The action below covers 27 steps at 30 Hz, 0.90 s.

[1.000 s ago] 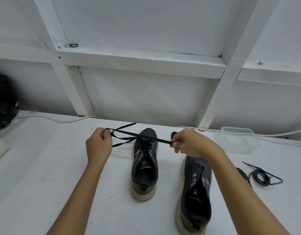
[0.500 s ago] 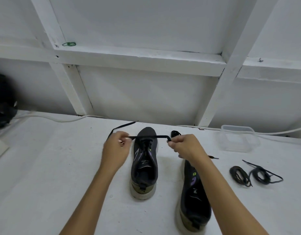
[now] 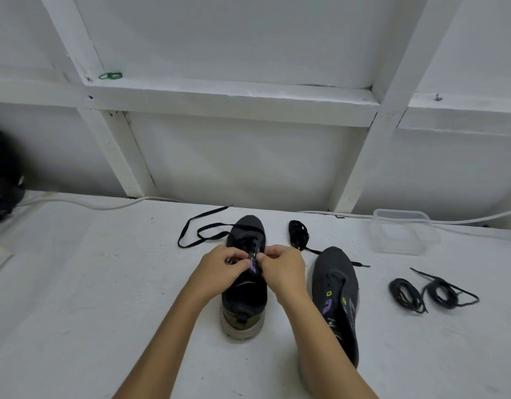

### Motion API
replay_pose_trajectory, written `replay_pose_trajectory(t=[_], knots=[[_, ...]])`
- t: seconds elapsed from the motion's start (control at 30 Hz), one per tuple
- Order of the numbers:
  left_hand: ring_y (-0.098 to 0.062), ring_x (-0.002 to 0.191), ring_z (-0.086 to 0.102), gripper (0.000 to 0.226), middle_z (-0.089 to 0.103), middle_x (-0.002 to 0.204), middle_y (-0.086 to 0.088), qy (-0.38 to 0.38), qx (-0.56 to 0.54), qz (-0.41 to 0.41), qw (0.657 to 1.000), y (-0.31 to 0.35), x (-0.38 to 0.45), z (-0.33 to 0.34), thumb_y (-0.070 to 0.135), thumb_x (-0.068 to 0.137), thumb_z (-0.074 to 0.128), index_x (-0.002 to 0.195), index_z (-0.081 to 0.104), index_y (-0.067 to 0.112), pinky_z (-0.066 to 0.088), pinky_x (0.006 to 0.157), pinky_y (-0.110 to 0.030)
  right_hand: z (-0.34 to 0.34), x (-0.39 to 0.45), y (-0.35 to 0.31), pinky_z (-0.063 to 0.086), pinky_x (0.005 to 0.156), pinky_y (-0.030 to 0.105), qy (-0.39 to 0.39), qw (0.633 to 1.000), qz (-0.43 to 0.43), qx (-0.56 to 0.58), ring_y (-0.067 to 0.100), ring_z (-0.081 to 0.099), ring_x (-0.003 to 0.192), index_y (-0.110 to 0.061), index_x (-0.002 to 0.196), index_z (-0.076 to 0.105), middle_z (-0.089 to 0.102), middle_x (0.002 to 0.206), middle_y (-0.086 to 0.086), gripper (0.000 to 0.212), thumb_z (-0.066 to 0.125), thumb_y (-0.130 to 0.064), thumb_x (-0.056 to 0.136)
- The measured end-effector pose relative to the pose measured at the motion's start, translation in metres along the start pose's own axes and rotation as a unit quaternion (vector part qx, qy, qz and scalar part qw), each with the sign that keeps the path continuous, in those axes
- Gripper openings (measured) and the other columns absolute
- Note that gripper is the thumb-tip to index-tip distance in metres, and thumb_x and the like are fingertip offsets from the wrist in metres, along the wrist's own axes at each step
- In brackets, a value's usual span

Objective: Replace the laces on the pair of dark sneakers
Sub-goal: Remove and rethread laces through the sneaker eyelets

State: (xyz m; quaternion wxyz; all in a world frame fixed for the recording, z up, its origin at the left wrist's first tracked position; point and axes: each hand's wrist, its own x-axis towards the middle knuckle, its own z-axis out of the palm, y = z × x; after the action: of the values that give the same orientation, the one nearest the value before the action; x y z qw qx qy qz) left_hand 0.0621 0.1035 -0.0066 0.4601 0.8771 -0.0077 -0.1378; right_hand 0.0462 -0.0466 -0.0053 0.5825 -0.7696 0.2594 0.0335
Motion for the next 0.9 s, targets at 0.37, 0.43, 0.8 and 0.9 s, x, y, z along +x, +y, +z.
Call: replay_pose_trajectory(t=[0.37, 0.43, 0.8, 0.9], knots=[[0.002, 0.099, 0.060, 0.013, 0.060, 0.108, 0.017, 0.000, -0.056, -0.002, 0.998, -0.004, -0.003, 0.004, 0.036, 0.091, 0.067, 0.100, 0.070, 0.044, 0.045, 0.081, -0.014, 0.006, -0.008, 0.004, 0.044, 0.064, 0.014, 0.043, 0.998, -0.029, -0.030, 0.005, 0.066, 0.081, -0.020, 0.104, 0.078, 0.071, 0.083, -0.011, 0.013, 0.072, -0.021, 0.093], [0.001, 0.101, 0.059, 0.013, 0.060, 0.109, 0.018, -0.003, -0.061, -0.003, 0.998, -0.006, -0.004, 0.004, 0.036, 0.092, 0.066, 0.100, 0.070, 0.046, 0.045, 0.081, -0.015, 0.005, -0.008, 0.004, 0.043, 0.063, 0.012, 0.040, 0.998, -0.036, -0.036, 0.004, 0.066, 0.080, -0.018, 0.104, 0.078, 0.073, 0.084, -0.010, 0.013, 0.072, -0.019, 0.092], [0.002, 0.088, 0.059, 0.022, 0.059, 0.102, 0.015, 0.028, 0.030, 0.022, 0.999, 0.002, -0.005, 0.005, 0.031, 0.086, 0.072, 0.107, 0.074, 0.036, 0.039, 0.071, -0.008, 0.000, -0.017, -0.001, 0.059, 0.087, 0.038, -0.044, 0.998, -0.018, -0.028, 0.017, 0.070, 0.089, -0.028, 0.083, 0.078, 0.075, 0.083, -0.004, 0.020, 0.065, -0.023, 0.098], [0.000, 0.092, 0.060, 0.020, 0.061, 0.101, 0.013, 0.021, 0.073, 0.029, 0.997, 0.007, -0.003, 0.003, 0.033, 0.083, 0.074, 0.102, 0.079, 0.034, 0.039, 0.072, -0.010, -0.004, -0.019, -0.003, 0.059, 0.091, 0.039, -0.088, 0.996, 0.012, -0.002, 0.021, 0.071, 0.094, -0.025, 0.086, 0.081, 0.077, 0.090, 0.001, 0.029, 0.056, -0.019, 0.100]])
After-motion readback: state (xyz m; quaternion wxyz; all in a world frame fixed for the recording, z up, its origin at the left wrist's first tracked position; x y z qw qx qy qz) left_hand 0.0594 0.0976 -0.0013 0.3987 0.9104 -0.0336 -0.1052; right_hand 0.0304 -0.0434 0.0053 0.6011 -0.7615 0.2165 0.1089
